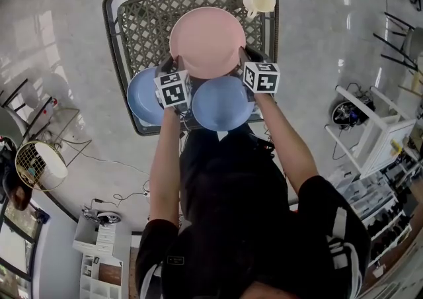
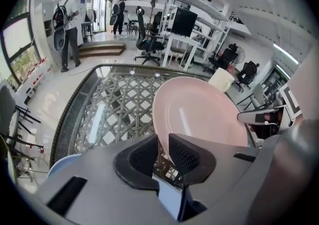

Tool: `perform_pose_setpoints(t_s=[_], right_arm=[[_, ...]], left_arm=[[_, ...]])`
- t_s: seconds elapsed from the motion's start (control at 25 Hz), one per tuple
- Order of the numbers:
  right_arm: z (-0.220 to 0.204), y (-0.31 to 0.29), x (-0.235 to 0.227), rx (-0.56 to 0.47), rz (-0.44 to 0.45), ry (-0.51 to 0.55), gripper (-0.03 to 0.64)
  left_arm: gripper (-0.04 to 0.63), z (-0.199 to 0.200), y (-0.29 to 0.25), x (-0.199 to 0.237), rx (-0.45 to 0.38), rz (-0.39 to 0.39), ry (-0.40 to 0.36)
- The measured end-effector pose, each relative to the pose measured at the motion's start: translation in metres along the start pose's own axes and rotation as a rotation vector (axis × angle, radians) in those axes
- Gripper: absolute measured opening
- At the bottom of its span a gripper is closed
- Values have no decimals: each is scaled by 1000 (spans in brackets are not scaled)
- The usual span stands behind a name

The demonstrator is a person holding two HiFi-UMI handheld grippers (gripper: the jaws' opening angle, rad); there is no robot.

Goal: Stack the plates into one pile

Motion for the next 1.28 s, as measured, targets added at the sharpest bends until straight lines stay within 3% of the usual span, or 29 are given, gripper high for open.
perform_pose_setpoints(t_s=[0.28, 0.56, 0.84, 1.28], right_arm=[[19, 45, 9, -70, 47, 35, 54], [7, 103, 24, -105, 99, 70, 51], [-34, 145, 24, -98, 143, 150, 52], [-107, 171, 18, -32, 181, 224, 46]], left_arm=[[78, 13, 56, -17, -106, 29, 26], [78, -11, 124, -40, -172, 50, 73], [78, -67, 167, -74, -198, 85, 127], [89, -175, 184, -114, -144, 109, 217]])
Point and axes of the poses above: the fingertips, and each gripper's own axes: y backward along the fingers, x to its left, z out of its top, the point moved 1 cm from there along y, backward along the fingers, and after that the axes turned 1 degree about -y, right-handed, at the moved point
